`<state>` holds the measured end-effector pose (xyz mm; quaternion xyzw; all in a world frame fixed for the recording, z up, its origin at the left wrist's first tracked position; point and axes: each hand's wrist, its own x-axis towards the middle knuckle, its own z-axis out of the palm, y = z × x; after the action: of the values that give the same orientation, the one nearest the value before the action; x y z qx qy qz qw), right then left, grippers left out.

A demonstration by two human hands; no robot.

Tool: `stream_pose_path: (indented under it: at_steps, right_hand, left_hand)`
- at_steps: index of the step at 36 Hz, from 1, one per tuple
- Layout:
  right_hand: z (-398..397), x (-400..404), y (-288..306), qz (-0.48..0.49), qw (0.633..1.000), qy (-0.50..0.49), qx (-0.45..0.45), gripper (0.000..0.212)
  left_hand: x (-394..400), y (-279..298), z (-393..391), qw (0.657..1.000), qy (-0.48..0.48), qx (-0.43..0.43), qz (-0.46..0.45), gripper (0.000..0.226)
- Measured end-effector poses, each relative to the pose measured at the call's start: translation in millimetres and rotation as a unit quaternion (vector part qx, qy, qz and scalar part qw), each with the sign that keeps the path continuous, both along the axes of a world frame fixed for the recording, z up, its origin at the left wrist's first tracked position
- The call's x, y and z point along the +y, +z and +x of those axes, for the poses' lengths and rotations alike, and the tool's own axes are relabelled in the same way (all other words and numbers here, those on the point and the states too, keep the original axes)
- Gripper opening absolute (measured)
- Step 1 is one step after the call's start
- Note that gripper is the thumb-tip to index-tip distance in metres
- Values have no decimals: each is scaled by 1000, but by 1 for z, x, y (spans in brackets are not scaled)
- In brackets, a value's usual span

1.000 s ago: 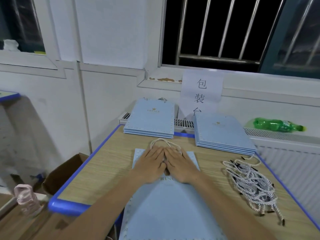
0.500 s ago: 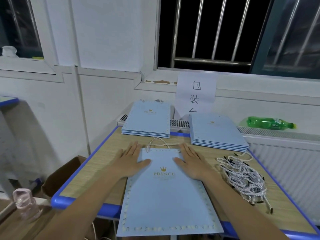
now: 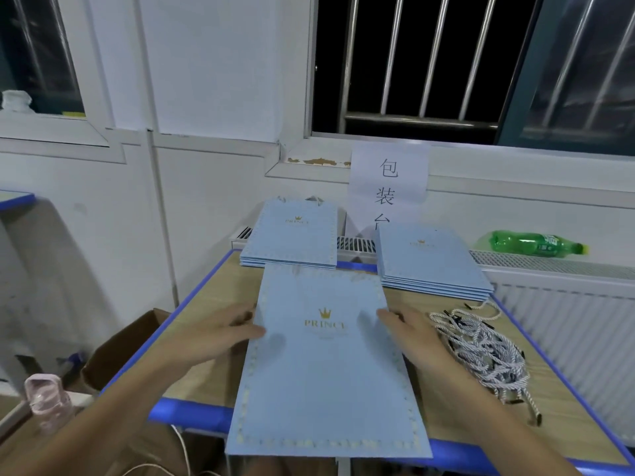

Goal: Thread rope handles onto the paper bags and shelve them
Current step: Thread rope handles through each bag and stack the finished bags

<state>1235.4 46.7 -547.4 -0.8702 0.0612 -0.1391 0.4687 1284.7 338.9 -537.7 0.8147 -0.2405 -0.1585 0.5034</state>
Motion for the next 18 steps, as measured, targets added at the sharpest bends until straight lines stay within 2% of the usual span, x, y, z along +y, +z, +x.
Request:
stream_pose_path:
  at_steps: [2, 5, 7, 10, 13, 14, 16, 18]
  right_hand:
    - [2, 1, 16, 114, 993, -4, 5, 9]
    - [16, 2, 40, 198, 980, 8, 22, 16]
    - [29, 4, 61, 232, 972, 26, 9, 23]
    - [52, 6, 87, 276, 959, 57, -32, 27]
    - [68, 8, 99, 353, 934, 53, -30, 51]
    - [69, 9, 99, 379, 924, 55, -19, 49]
    - [71, 13, 93, 396, 913, 93, 15, 26]
    - [77, 14, 81, 350, 929, 117, 40, 23]
  left_hand:
    - [-2, 11, 3, 998, 22, 10, -56, 40]
    - [-4, 32, 13, 993, 35, -7, -113, 65]
    - [-8, 49, 22, 987, 54, -26, -152, 69]
    - [-17, 73, 40, 964, 121, -42, -233, 66]
    - [-26, 88, 60, 942, 188, -51, -273, 53]
    - [-28, 91, 67, 940, 207, -59, -264, 50]
    - [-31, 91, 83, 929, 236, -52, -279, 46]
    - [-33, 86, 99, 924, 263, -38, -275, 40]
